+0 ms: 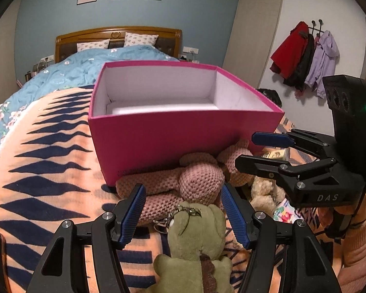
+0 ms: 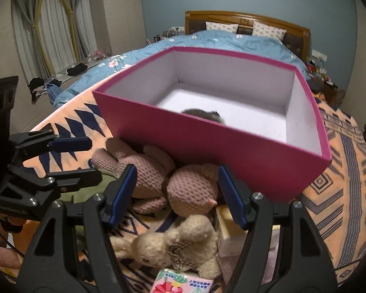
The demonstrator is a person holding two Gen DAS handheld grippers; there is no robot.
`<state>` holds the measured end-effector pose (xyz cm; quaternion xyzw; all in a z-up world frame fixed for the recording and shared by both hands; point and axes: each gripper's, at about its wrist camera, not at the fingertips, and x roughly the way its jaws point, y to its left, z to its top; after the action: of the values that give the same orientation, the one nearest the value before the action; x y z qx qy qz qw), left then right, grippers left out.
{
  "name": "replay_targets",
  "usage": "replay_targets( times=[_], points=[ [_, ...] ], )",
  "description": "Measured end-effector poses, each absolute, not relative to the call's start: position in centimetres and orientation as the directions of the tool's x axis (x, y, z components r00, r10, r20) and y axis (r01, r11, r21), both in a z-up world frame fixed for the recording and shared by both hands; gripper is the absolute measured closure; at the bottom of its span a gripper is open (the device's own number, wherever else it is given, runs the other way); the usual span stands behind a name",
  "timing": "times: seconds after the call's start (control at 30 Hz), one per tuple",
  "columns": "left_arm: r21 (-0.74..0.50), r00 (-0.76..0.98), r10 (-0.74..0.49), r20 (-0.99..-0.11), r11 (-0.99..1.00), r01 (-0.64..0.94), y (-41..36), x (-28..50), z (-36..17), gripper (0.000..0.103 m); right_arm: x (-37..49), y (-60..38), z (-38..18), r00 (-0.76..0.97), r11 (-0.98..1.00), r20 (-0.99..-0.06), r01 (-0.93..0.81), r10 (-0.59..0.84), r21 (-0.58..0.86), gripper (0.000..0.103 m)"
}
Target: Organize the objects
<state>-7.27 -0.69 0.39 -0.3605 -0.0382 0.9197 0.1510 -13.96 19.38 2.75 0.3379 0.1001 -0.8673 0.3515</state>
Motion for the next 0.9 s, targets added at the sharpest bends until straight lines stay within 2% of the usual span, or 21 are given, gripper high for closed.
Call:
replay_targets(
  times=[0.43,0.63,0.7,0.73,0.9],
  points=[
    [-0.169,-0.650,0.311,-0.693,-0.947,-0.273,0.8,-8.4,-0.7,0.037,-16.0,19.8,0.1,-0.489,-0.770,-0.717,0.629,-0.496,0.104,0.033],
    [-0.177,-0.637,0.314,-0.705,-0.946,-0.270,0.7,-8.5,-1.1,0.037,-16.3,19.5,-0.5,-0.478,-0.762,-0.713,0.635,-0.513,0.123,0.033],
    [-0.188,-0.627,0.319,-0.711,-0.945,-0.268,0.7,-8.6,-1.3,0.037,-16.2,19.5,-0.5,-0.471,-0.755,-0.711,0.643,-0.522,0.128,0.039],
    [-0.194,-0.622,0.324,-0.713,-0.944,-0.269,0.6,-8.6,-1.4,0.037,-16.2,19.6,-0.4,-0.461,-0.746,-0.708,0.651,-0.535,0.139,0.046],
    [-0.198,-0.616,0.326,-0.718,-0.943,-0.268,0.7,-8.5,-1.6,0.037,-15.8,19.8,-0.2,-0.470,-0.747,-0.697,0.650,-0.542,0.142,0.049]
  ],
)
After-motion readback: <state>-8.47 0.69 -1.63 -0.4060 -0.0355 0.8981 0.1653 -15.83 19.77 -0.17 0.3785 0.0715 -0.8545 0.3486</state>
